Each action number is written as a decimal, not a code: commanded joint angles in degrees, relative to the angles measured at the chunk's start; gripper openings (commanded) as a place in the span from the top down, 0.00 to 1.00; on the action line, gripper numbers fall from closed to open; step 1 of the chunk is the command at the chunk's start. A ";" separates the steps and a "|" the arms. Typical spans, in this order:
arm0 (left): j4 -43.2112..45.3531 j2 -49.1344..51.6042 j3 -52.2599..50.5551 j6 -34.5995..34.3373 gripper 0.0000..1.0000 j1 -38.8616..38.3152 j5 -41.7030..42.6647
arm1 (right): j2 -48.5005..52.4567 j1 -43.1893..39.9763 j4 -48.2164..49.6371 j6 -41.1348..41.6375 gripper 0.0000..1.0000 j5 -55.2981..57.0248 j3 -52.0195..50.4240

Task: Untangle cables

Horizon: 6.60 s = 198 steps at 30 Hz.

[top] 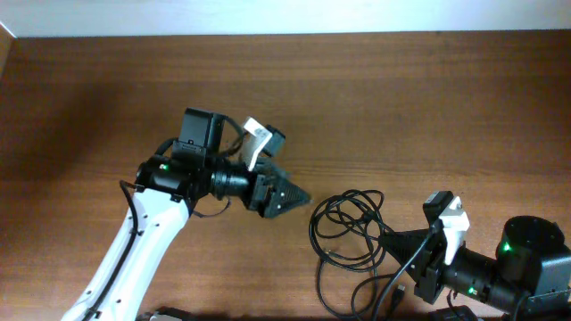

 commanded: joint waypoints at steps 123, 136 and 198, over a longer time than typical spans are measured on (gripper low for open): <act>24.57 -24.94 4.33 -35.50 1.00 -0.98 -29.86 | 7.61 -10.58 6.08 31.61 0.27 -3.82 0.35; 44.76 -12.33 4.33 -49.51 1.00 -14.47 -34.40 | 7.74 -10.58 9.94 59.25 0.27 -1.79 0.35; 19.41 -17.73 4.33 3.26 1.00 -19.67 -8.00 | 10.01 -10.58 16.85 -3.17 0.01 -23.87 0.35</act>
